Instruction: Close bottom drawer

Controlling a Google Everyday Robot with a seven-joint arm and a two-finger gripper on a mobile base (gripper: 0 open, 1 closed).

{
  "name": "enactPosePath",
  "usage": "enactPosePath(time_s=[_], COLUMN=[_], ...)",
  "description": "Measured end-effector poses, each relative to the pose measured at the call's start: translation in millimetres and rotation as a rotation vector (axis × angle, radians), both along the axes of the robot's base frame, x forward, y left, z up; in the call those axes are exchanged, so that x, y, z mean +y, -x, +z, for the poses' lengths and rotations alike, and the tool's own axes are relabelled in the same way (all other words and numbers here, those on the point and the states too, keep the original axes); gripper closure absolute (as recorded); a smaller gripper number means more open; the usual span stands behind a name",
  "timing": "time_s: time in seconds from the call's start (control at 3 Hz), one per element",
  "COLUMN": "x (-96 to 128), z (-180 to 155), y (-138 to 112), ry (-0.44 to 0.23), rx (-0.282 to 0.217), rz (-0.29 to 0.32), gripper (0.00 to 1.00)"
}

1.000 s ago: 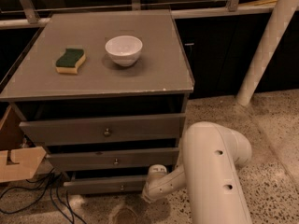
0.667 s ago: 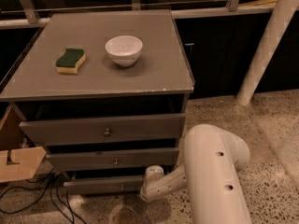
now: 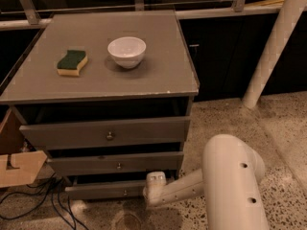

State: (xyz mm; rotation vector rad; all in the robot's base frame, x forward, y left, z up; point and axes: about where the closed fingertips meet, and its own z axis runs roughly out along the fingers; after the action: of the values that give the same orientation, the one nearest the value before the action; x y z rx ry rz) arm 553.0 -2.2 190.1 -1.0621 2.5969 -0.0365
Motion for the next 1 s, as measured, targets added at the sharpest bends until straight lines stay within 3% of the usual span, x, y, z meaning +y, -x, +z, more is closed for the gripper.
enactPosePath(time_s=[0.33, 0.67, 1.0], x=[-8, -8, -7], z=[6, 6, -22], y=[-18, -18, 0], ry=[0.009, 0.009, 0.048], rx=[-0.059, -0.058, 0.002], rz=[-0.041, -0.041, 0.008], gripper=[1.0, 1.0, 1.0])
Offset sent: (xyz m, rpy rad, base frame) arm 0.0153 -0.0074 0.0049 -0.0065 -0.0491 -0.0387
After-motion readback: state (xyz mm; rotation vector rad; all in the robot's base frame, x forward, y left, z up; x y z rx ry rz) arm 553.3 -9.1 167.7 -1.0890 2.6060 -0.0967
